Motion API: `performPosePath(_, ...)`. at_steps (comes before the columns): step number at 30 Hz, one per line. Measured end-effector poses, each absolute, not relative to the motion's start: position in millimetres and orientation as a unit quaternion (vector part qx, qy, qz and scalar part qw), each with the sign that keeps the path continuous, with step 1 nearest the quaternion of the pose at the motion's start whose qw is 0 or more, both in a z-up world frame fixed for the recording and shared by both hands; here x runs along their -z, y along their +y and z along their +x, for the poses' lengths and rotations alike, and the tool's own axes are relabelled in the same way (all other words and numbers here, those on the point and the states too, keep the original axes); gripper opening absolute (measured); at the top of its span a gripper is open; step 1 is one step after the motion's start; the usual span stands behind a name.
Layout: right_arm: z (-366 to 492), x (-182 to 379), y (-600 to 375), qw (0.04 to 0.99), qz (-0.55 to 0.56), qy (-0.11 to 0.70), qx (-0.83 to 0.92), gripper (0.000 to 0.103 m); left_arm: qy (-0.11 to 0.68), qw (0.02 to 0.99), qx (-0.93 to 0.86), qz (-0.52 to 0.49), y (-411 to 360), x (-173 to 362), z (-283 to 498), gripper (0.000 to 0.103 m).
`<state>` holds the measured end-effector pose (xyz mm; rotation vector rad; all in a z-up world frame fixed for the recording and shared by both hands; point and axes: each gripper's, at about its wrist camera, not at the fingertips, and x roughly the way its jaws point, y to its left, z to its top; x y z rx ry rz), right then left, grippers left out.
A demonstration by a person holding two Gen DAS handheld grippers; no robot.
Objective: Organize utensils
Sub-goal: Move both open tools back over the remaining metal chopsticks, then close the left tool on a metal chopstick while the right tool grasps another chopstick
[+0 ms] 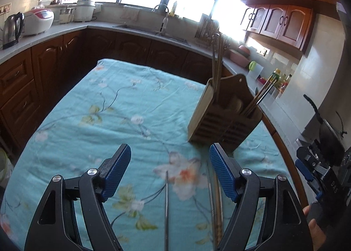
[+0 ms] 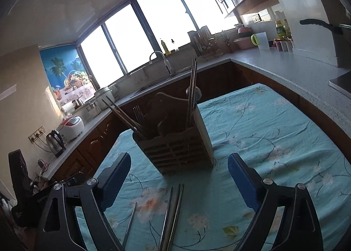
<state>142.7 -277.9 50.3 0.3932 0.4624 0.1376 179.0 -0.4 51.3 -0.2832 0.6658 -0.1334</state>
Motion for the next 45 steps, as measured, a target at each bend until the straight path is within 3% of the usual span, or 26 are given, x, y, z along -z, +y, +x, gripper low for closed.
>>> performPosePath(22,134,-2,-245,0.935,0.153,0.310,-0.077,0.088,0.397,0.909,0.062,-0.110,2,3,166,0.076)
performPosePath(25,140,0,-238,0.932,0.148,0.319,-0.082,0.079,0.404,0.906,0.069,-0.106,-2,5,171,0.075)
performPosePath(27,145,2,-236,0.930,0.148,0.326,-0.084,0.068,0.410,0.904,0.072,-0.102,-5,7,175,0.075)
performPosePath(30,154,7,-231,0.925,0.145,0.342,-0.083,0.049,0.422,0.898,0.080,-0.096,-9,12,182,0.065)
performPosePath(35,171,15,-220,0.915,0.146,0.363,-0.102,0.030,0.444,0.886,0.095,-0.092,-15,21,193,0.049)
performPosePath(45,210,34,-193,0.894,0.130,0.407,-0.130,0.024,0.470,0.871,0.117,-0.082,-27,32,215,0.036)
